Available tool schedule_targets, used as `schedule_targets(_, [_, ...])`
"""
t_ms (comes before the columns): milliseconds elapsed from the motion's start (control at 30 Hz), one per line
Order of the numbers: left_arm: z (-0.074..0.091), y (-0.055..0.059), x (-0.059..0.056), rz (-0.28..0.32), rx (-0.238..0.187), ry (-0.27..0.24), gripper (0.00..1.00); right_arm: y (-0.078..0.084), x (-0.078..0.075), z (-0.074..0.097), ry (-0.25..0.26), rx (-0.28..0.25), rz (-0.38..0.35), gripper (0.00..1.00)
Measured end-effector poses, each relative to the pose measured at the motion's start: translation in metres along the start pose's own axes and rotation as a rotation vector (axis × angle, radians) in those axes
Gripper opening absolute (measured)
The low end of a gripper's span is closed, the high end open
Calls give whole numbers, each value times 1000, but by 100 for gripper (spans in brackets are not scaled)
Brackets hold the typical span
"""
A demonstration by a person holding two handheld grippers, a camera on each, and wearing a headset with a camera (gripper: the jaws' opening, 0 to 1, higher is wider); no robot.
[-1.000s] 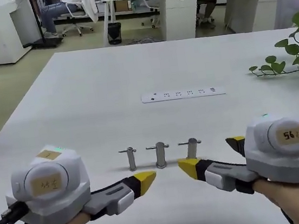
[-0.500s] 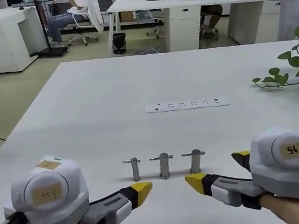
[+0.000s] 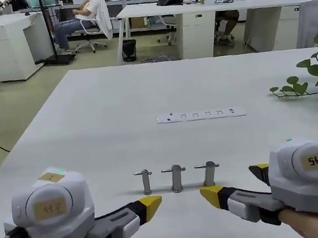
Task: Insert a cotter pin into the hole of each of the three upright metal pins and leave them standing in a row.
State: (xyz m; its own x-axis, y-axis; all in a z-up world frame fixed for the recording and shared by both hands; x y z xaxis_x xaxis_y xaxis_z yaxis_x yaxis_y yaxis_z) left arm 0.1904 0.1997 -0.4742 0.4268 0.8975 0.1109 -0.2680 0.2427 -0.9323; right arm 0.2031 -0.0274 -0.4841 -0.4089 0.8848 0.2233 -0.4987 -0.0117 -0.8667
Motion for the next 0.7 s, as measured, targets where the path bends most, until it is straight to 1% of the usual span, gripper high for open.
schedule_targets(200, [0,4,2,11,10,-2,92,0,2,0,-1,0,12,67])
schedule_targets(367, [1,4,2,8,11,-1,91,1,3,0,1,5,14,67])
schedule_targets(533, [2,4,3,8,12,-2,91,0,4,-1,-7,-4,-6,66])
schedule_targets(700, [3,4,3,8,11,-7,91,-1,6,-1,-11,-9,1,66])
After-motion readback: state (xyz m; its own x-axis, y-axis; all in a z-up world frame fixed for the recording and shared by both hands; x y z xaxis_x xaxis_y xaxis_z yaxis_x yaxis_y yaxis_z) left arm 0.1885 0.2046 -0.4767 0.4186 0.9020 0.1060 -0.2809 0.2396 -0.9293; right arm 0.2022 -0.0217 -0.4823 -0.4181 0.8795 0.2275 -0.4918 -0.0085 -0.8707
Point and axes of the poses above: the centre of the closed fingertips' face, and the gripper's own axes: z roughly backward along the fingers, x roughly to its left, y roughly out of its underside, the point moved 5 cm from there along z, roughly backward along the fingers, and after that the axes turned 10 degrees about -z, right-handed, at the moved point
